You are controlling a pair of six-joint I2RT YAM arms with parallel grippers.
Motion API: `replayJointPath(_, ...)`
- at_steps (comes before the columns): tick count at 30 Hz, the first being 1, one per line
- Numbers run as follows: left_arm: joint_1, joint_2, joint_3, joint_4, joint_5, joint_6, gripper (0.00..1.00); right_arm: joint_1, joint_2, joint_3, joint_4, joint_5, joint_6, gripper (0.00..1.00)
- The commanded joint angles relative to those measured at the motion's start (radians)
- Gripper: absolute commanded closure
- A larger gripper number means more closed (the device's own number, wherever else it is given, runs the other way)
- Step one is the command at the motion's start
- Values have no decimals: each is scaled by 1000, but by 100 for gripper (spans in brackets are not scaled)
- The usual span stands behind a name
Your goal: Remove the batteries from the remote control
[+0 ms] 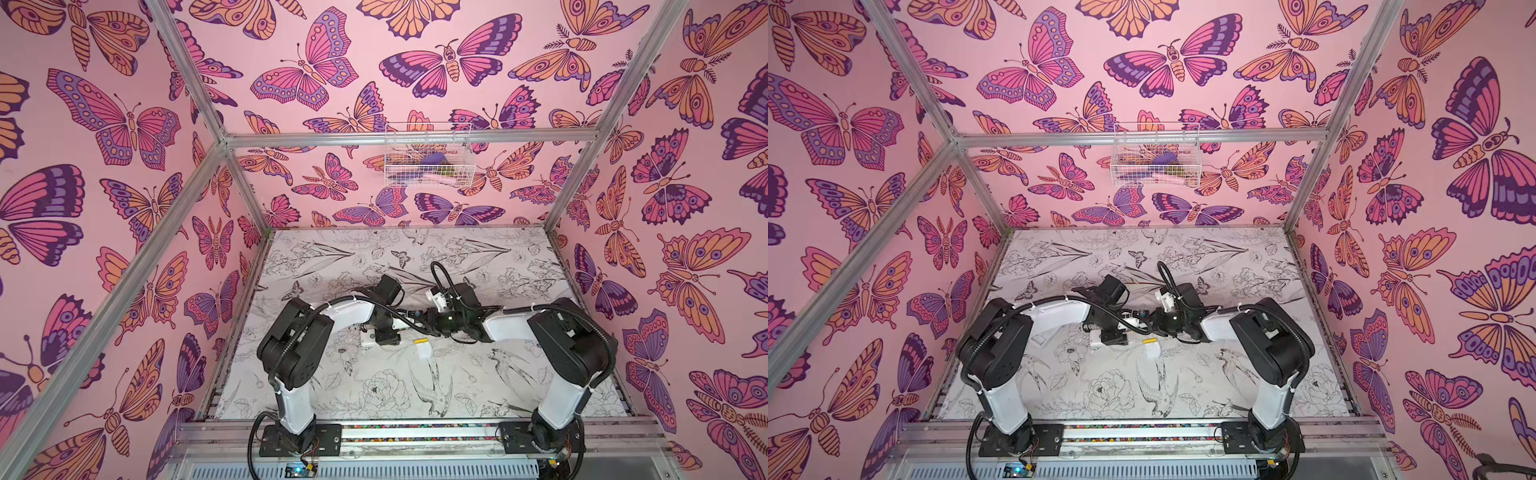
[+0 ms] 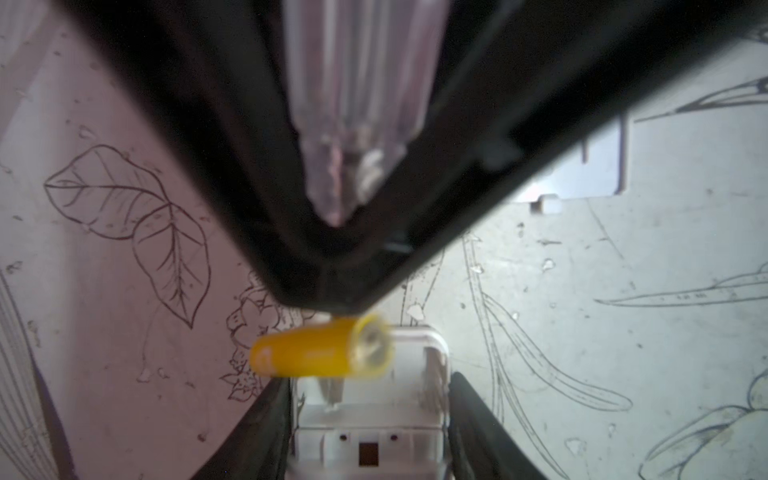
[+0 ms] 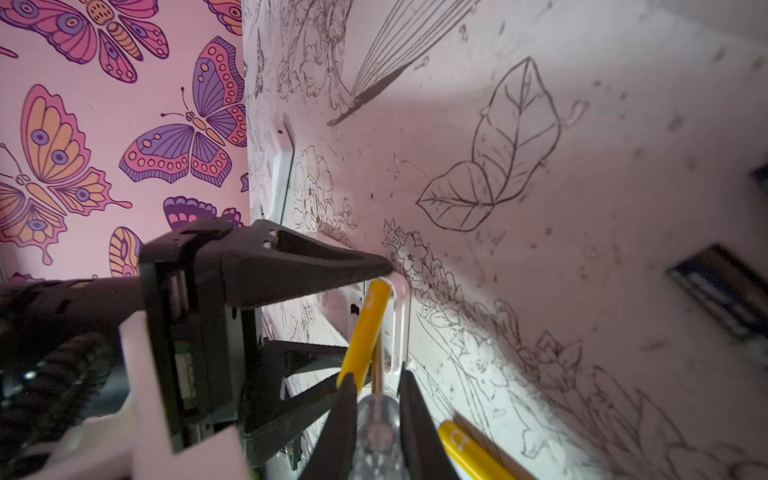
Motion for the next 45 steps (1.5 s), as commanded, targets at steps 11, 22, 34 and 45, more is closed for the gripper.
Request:
replayJointPath(11, -13, -3, -34, -106, -24, 8, 31, -38, -113, -31, -69, 10, -35, 100)
replayJointPath(22, 75, -141, 51, -144, -49, -93, 20, -176, -521, -101, -409, 177, -180, 100)
replayJointPath(34, 256, -357, 5, -56, 67, -429, 0, -266, -463, -144, -207, 472, -240, 100)
replayJointPath(45, 396, -438, -117, 59, 132, -503, 0, -231, -265, -178, 50, 564, -132, 93)
